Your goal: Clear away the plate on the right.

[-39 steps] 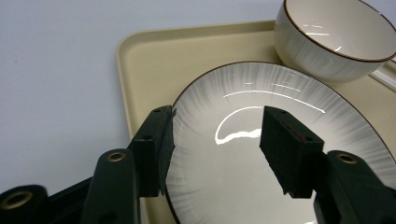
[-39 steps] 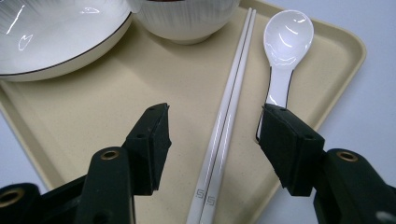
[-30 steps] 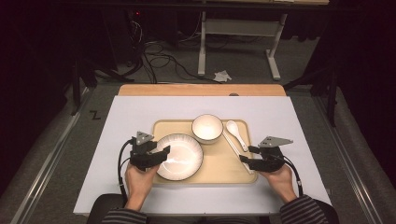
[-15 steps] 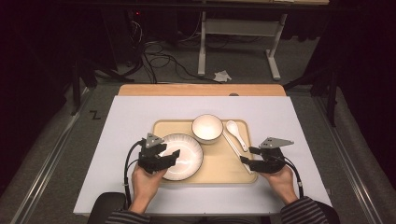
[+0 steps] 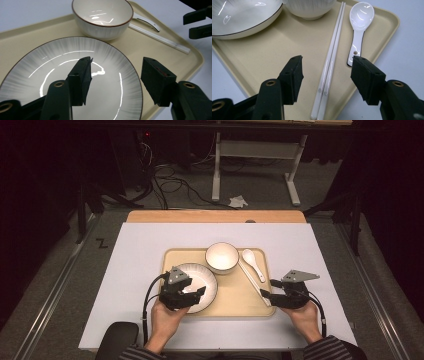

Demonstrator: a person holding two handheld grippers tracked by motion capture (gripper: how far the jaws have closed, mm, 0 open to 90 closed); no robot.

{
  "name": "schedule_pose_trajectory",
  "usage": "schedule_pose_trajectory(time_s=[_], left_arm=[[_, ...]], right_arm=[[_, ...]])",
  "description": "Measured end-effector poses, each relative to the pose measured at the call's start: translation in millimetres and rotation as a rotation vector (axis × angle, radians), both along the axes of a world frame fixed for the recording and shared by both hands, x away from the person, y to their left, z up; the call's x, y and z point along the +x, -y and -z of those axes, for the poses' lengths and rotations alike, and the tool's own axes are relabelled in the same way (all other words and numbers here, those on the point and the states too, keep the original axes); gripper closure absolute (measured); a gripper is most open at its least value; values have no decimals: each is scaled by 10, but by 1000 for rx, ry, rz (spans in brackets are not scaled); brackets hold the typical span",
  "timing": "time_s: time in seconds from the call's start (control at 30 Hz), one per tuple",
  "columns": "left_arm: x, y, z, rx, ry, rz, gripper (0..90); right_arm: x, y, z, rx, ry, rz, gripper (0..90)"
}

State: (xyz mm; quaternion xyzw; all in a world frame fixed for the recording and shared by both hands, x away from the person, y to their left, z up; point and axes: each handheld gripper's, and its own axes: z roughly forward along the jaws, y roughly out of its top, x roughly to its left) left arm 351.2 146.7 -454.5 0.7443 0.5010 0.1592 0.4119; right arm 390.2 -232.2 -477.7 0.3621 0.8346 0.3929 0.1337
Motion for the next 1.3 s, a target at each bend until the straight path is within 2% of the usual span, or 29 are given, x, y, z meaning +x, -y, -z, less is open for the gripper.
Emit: schedule_pose_trajectory(time_s=[0.53,0.77,1.1,1.17,1.3], left_arm=[[-94,320,-4,-5,28,136,417],[-116,425,15,-9,27,185,417],[-183,534,73,-17,28,226,413],[-187,539,96,-29,23,236,412],[-193,565,143,-23,8,249,410]], right_arm=[[-124,82,-27,0,7,27,439],[-189,116,-33,5,2,44,439],[-252,159,-29,-4,4,48,439],[-266,160,-28,-2,4,49,439],[-287,164,-28,-6,1,50,440]])
